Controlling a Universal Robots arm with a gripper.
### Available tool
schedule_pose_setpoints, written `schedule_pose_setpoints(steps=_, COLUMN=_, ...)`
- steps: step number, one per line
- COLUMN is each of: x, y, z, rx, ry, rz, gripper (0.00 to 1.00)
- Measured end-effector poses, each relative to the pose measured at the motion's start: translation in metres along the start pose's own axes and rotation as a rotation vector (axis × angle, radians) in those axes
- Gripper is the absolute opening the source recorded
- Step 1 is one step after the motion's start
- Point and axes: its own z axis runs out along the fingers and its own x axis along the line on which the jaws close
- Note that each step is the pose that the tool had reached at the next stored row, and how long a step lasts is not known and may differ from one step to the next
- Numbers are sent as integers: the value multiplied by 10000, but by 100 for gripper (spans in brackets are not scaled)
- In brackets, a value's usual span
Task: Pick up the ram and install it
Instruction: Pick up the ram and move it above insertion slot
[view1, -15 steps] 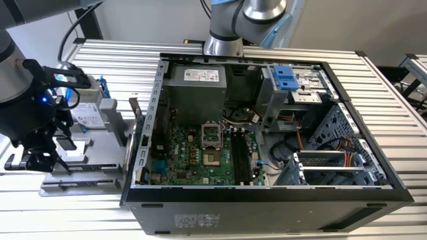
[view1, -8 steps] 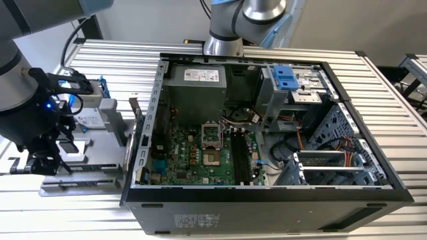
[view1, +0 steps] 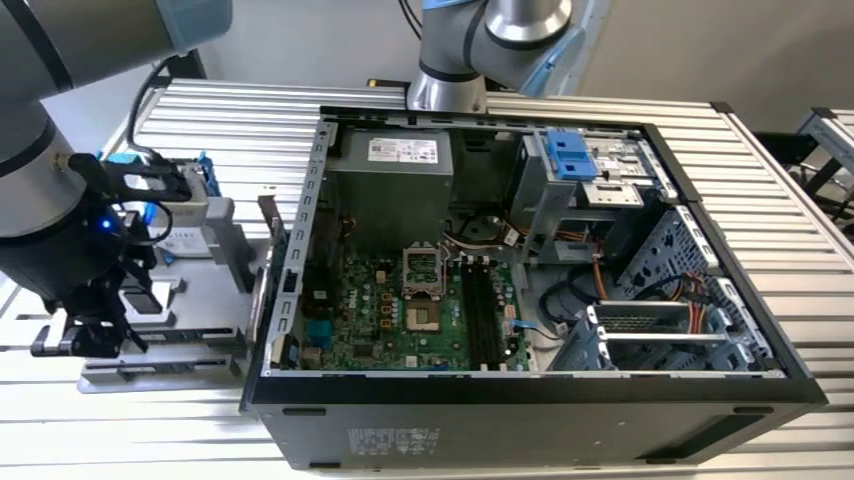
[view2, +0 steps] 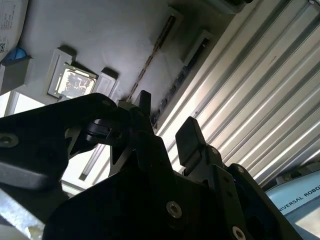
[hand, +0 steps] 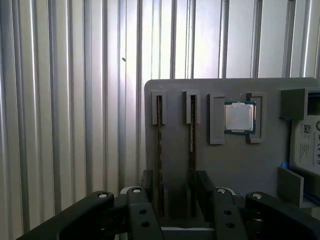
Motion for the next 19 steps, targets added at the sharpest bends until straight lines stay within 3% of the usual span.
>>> schedule_pose_setpoints(steps=6, x=9, y=6, z=94, rx=-16, ry=1, rz=2, gripper=100)
schedule_pose_setpoints(steps=19, x=98, y=17, z=329, rx=-19, ry=0, rz=0, gripper=100)
